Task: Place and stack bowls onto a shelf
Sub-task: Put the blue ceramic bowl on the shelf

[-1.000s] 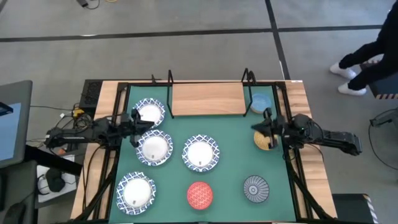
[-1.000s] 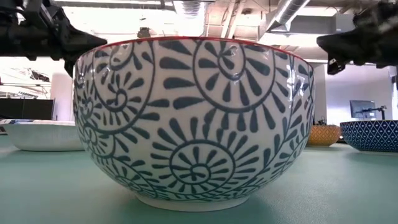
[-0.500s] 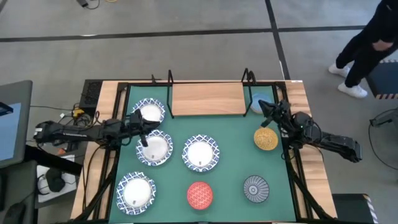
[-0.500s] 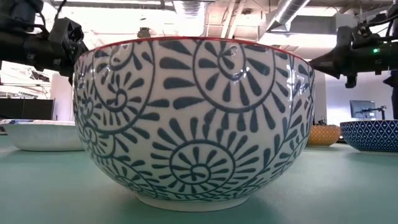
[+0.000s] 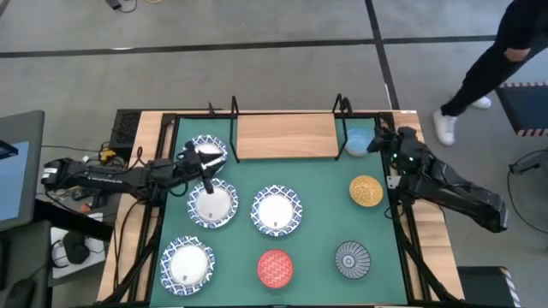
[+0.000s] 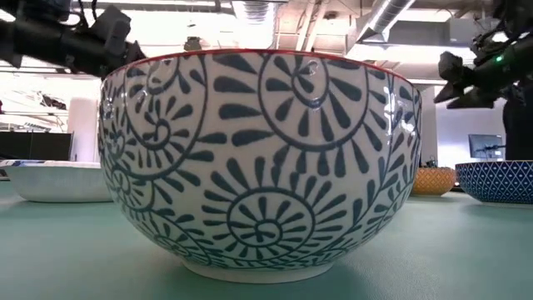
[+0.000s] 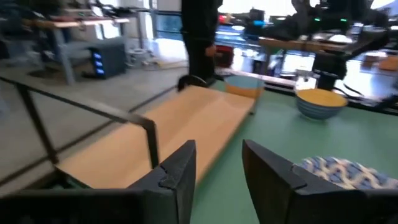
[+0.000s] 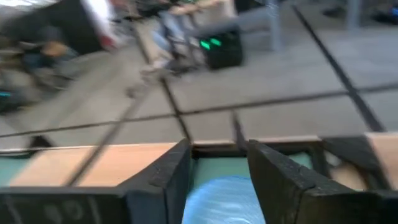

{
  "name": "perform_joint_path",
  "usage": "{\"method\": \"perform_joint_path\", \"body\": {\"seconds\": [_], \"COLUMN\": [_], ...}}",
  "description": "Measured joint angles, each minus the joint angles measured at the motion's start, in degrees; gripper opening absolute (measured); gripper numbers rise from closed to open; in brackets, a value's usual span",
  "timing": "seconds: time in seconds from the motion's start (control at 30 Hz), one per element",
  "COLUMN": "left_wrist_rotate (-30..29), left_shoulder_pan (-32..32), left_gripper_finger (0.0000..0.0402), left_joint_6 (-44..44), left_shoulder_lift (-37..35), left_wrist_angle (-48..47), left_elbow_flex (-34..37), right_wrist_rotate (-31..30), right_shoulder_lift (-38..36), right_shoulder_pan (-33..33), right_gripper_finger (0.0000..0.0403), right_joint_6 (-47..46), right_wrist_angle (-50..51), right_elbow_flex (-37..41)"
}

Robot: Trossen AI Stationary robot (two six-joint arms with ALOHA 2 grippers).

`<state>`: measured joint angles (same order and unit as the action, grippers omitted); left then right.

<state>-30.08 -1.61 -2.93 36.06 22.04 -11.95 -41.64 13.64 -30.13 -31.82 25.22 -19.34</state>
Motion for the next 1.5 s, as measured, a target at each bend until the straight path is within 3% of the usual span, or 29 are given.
{"method": "perform_joint_path", "body": {"seconds": [0.37, 0.63, 1.03, 1.5], "left_wrist_rotate": [-0.4, -0.3, -0.7, -1.3], "left_shoulder_pan": [-2.7, -2.7, -2.7, -2.7], "left_gripper_finger": [0.0117, 0.0116, 0.0116, 0.0116], "left_joint_6": [2.2, 1.8, 3.1, 2.7], "left_shoulder_lift": [6.3, 8.2, 8.2, 8.2], "left_wrist_angle": [-0.4, -1.2, -1.2, -2.1], "left_elbow_flex": [-4.8, -4.8, -4.8, -4.8], "right_wrist_rotate": [9.1, 17.7, 19.4, 22.8], "right_shoulder_lift": [24.0, 33.8, 35.3, 45.8], "right_shoulder_pan": [-14.8, -24.1, -25.2, -25.2], "right_gripper_finger": [0.0193, 0.0192, 0.0192, 0.0182], "right_joint_6": [-9.0, -8.7, -5.3, -5.0], "right_wrist_angle": [2.1, -0.1, -4.6, -4.9], "right_elbow_flex": [-0.8, -0.8, -0.8, -0.9]}}
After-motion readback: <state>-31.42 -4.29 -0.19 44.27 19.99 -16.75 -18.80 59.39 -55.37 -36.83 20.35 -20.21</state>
